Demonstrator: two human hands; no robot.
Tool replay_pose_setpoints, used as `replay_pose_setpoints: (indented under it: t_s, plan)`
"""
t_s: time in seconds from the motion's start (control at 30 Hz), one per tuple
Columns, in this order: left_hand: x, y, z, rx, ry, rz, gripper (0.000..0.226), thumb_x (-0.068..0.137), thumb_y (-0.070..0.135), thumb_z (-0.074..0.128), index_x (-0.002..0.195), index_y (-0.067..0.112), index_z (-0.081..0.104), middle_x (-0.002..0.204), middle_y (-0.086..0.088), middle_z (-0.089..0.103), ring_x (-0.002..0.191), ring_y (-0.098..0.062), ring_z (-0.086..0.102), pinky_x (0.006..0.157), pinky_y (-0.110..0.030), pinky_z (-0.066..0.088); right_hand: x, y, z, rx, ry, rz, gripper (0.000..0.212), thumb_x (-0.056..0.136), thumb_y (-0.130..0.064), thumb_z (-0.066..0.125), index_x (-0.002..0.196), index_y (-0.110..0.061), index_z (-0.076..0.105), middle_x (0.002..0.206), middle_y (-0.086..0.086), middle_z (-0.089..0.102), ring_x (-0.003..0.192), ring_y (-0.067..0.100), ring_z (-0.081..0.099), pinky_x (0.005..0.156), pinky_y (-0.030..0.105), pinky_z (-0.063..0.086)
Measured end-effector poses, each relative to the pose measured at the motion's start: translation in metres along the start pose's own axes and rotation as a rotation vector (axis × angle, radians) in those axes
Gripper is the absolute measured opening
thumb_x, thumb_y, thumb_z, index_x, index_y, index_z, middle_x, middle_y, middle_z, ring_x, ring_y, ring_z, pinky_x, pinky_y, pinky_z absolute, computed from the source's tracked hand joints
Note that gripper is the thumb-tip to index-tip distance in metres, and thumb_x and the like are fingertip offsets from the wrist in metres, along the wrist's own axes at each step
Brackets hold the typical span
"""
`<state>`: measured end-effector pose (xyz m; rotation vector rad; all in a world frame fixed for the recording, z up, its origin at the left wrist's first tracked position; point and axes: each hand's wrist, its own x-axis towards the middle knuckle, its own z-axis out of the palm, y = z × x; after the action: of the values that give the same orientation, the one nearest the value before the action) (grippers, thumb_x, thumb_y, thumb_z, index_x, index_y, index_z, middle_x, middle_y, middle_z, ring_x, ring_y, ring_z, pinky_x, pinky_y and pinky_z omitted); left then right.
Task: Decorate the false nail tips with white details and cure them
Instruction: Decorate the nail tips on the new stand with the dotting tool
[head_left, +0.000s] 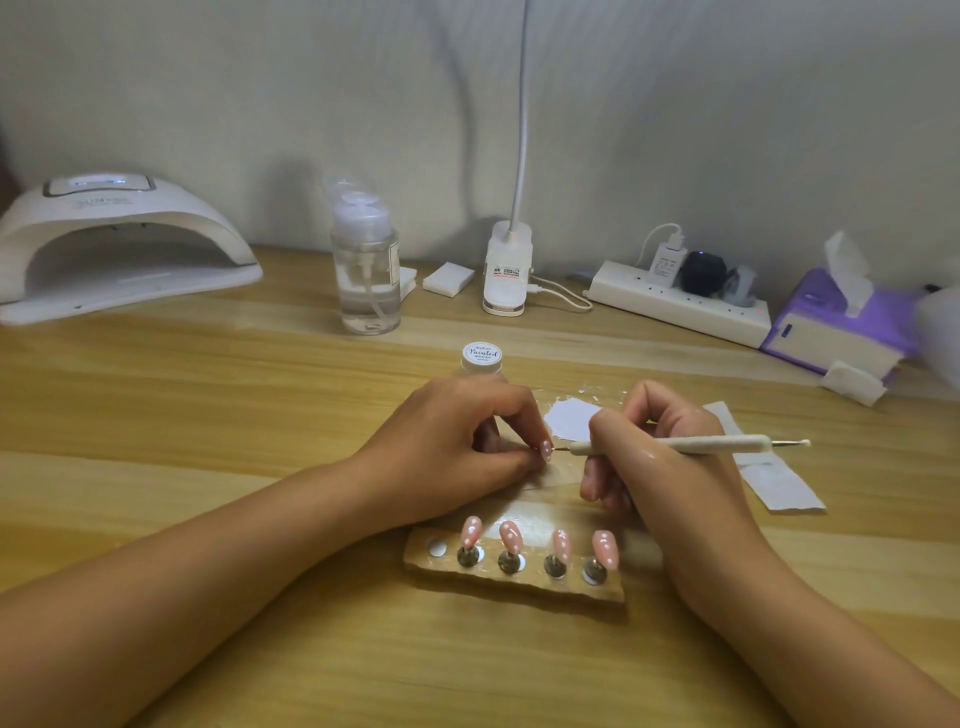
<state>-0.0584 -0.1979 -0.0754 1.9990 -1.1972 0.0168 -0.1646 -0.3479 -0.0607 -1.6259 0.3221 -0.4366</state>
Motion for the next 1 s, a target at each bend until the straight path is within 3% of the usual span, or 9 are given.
replay_pose_setpoints:
  t_s: [0.5, 1.0]
  plan:
    - [0.0004, -0.0007, 0.0003, 0.003, 0.000, 0.000, 0.014, 0.079, 0.014, 0.080, 0.082, 0.025, 0.072, 0.078, 0.015, 0.059, 0.060, -0.011, 0.059, 0.061, -0.020, 0.041, -0.0008, -0.0002, 0.0004, -0.026, -0.019, 0.002, 0.019, 0.079, -0.003, 0.057, 0.068, -0.008, 0.043, 0.049, 0.015, 0.061, 0.040, 0.013, 0.046, 0.038, 0.021, 0.038]
    - [0.0010, -0.0027, -0.0001, 0.007, 0.001, 0.022, 0.015, 0.079, 0.013, 0.080, 0.081, 0.026, 0.071, 0.078, 0.025, 0.059, 0.059, -0.010, 0.059, 0.059, -0.013, 0.038, 0.0003, 0.0013, 0.0000, -0.024, -0.013, -0.004, 0.020, 0.077, -0.006, 0.058, 0.066, -0.010, 0.042, 0.049, 0.015, 0.061, 0.040, 0.013, 0.046, 0.038, 0.019, 0.037]
